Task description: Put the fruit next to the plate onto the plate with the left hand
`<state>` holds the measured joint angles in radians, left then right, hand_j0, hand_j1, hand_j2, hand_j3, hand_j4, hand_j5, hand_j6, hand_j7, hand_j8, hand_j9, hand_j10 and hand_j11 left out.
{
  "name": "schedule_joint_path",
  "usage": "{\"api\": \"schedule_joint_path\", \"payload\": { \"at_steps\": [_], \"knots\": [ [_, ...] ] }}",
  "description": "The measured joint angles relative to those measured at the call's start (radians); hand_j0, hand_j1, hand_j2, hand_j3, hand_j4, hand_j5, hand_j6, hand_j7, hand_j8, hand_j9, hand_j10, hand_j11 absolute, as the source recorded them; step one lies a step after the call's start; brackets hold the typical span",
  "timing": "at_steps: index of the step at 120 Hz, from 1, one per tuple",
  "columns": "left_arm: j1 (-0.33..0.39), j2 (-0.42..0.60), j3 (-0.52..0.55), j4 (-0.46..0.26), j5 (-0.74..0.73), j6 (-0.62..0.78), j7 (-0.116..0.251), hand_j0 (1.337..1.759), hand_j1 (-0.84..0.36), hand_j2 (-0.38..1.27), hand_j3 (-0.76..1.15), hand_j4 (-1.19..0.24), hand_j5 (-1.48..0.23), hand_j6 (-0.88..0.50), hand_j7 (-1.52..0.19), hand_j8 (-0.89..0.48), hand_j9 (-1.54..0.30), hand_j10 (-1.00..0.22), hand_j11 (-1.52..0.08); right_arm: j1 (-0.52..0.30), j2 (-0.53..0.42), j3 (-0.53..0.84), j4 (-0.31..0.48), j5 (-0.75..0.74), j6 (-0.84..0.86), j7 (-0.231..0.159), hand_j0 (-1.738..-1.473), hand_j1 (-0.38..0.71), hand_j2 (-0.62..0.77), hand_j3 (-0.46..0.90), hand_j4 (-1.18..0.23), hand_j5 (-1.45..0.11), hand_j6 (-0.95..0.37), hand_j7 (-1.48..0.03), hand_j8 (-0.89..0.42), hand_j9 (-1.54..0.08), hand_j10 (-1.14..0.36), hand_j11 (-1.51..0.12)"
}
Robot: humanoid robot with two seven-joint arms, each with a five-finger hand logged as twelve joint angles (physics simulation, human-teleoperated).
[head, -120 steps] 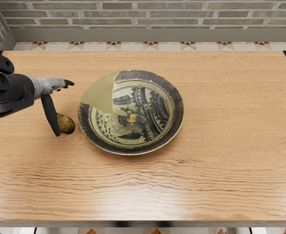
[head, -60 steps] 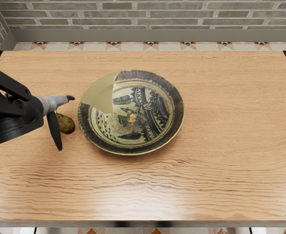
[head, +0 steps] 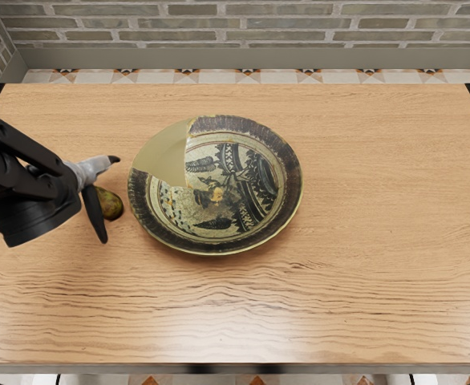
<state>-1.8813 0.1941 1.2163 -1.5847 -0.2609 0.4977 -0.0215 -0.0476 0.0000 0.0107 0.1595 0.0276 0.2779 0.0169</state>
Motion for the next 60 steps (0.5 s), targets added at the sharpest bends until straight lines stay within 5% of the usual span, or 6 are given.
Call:
{"api": "schedule_joint_path", "payload": {
  "at_steps": [60],
  "knots": [
    [0.059,-0.025,-0.013,0.054,-0.028,0.038,0.0,1.658,0.27,0.01,0.0,-0.07,-0.09,-0.07,-0.09,-0.07,-0.09,-0.07,-0.09,0.0,0.0,0.0,0.0,0.0,0.0,0.0,-1.658,-0.33,0.0,0.0,-0.01,-0.02,-0.01,-0.02,-0.01,-0.02,-0.01,-0.02]
  ]
}}
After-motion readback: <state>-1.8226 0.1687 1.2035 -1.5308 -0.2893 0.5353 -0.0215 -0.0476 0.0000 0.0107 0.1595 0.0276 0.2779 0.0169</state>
